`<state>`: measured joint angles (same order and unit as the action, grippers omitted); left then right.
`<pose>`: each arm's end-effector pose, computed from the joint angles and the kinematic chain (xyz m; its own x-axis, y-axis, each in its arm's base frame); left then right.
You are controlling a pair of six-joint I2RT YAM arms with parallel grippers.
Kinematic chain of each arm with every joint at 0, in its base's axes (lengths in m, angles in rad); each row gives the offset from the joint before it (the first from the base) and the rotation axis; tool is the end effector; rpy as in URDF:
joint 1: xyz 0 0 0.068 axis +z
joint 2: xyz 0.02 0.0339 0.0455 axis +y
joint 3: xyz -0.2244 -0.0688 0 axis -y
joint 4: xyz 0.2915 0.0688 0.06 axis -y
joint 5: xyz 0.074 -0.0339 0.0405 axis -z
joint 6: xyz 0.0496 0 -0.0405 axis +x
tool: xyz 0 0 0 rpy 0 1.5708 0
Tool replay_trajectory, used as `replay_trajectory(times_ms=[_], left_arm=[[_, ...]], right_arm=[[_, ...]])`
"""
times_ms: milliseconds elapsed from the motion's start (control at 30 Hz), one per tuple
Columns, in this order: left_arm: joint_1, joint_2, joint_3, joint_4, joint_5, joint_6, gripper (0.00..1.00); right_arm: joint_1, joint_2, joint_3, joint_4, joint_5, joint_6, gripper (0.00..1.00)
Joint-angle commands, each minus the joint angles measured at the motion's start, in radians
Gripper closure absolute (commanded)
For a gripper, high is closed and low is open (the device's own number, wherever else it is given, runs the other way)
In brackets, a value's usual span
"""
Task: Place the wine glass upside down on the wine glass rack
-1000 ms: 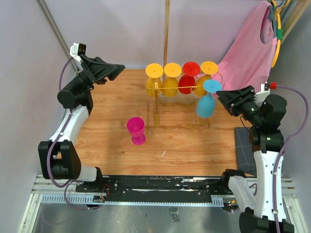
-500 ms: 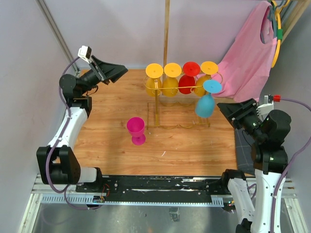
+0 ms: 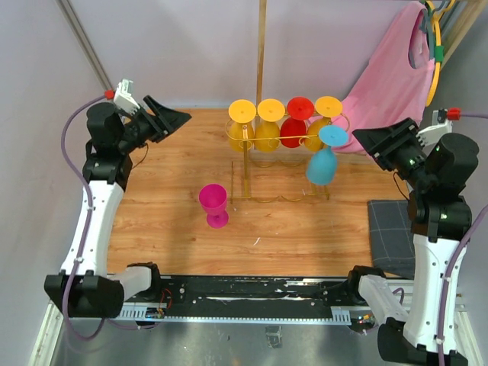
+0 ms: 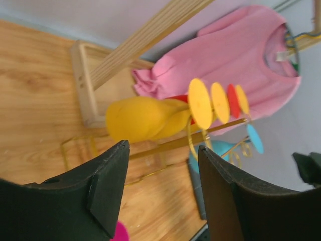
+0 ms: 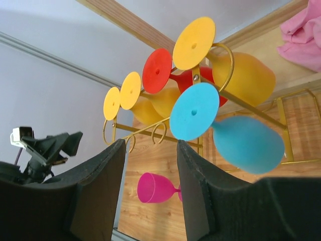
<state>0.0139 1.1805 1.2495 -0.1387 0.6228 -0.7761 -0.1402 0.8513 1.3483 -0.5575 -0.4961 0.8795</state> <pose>0.3357 -0.0243 0.3930 -0.4494 -0.5753 -0.6835 0.3584 0.5847 -0.7278 0.2183 -0.0070 0.4669 -0.3059 0.7274 -0.6142 -0.1755 0.5910 0.7874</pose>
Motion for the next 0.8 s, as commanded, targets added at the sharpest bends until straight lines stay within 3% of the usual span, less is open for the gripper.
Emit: replay_trajectory(times_ms=[0,333,767], left_arm=[[-0.035,-0.099,-0.064,-0.286,-0.187,0.214,0.39],[-0.134,-0.227,-0.141,-0.581,-0.369,0.376,0.4],[-0.362,-0.2,-0.267,-0.618,-0.479,0.375,0.43]], right_arm=[[-0.021,0.04,0.028,0.087,-0.022,-0.007,0.53],[-0.021,0.06,-0.018,0.208,-0.06,0.053,0.53],[-0.02,0.056,-0.057,0.216,-0.069,0.047,0.53]])
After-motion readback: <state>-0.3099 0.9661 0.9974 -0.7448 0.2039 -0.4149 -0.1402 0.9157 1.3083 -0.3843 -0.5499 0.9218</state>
